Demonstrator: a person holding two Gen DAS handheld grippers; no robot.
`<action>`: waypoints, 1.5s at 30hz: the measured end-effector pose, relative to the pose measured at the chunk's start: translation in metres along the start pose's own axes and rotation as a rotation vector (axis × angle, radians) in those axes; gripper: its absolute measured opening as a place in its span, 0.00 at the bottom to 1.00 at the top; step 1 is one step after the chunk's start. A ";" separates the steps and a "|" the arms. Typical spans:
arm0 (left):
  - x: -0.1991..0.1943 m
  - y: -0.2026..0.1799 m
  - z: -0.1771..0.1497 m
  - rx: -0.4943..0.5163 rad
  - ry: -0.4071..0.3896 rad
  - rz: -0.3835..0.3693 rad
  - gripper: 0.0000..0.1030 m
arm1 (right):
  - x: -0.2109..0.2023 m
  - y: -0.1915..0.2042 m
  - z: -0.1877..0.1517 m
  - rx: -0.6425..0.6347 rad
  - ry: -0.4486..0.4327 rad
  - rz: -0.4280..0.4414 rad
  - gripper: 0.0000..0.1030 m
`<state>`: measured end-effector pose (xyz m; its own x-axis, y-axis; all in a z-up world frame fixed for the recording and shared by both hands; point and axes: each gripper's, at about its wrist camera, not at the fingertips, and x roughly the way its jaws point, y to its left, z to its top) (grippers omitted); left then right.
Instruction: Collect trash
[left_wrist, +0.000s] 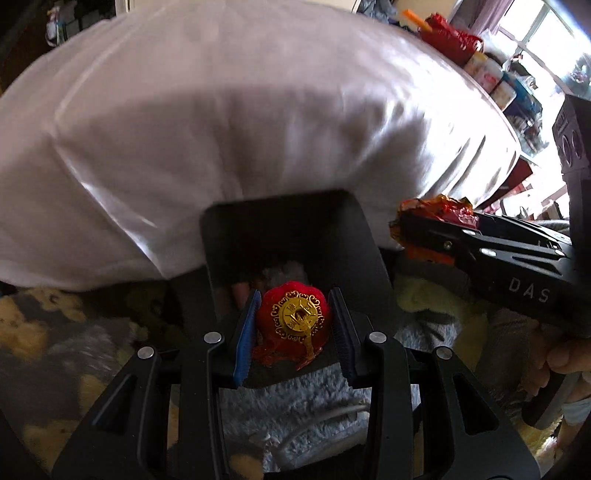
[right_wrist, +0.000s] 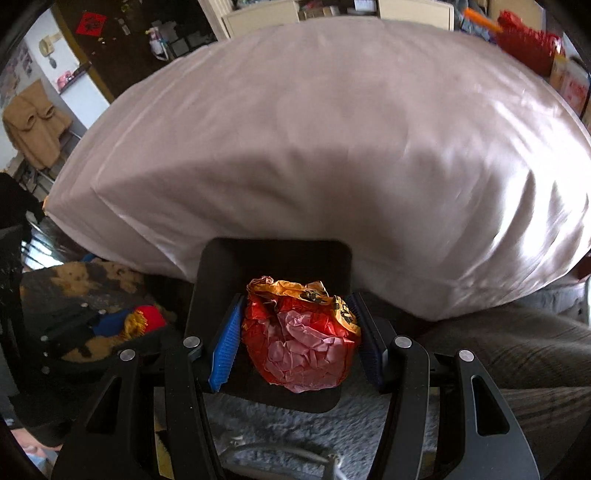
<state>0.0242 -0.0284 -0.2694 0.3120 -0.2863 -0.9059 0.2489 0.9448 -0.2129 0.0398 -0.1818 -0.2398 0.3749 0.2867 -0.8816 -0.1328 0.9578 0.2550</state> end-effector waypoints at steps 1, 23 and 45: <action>0.004 0.001 -0.002 -0.001 0.008 -0.003 0.34 | 0.007 -0.002 -0.001 0.010 0.013 0.009 0.56; 0.013 0.013 0.004 -0.038 -0.011 0.042 0.78 | 0.008 -0.013 0.011 0.105 -0.010 0.034 0.91; -0.181 -0.023 0.044 -0.011 -0.517 0.222 0.92 | -0.195 -0.015 0.029 0.065 -0.593 -0.252 0.97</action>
<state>0.0020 -0.0055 -0.0846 0.7653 -0.1186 -0.6327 0.1174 0.9921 -0.0440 -0.0042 -0.2512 -0.0604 0.8328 -0.0018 -0.5535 0.0745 0.9912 0.1090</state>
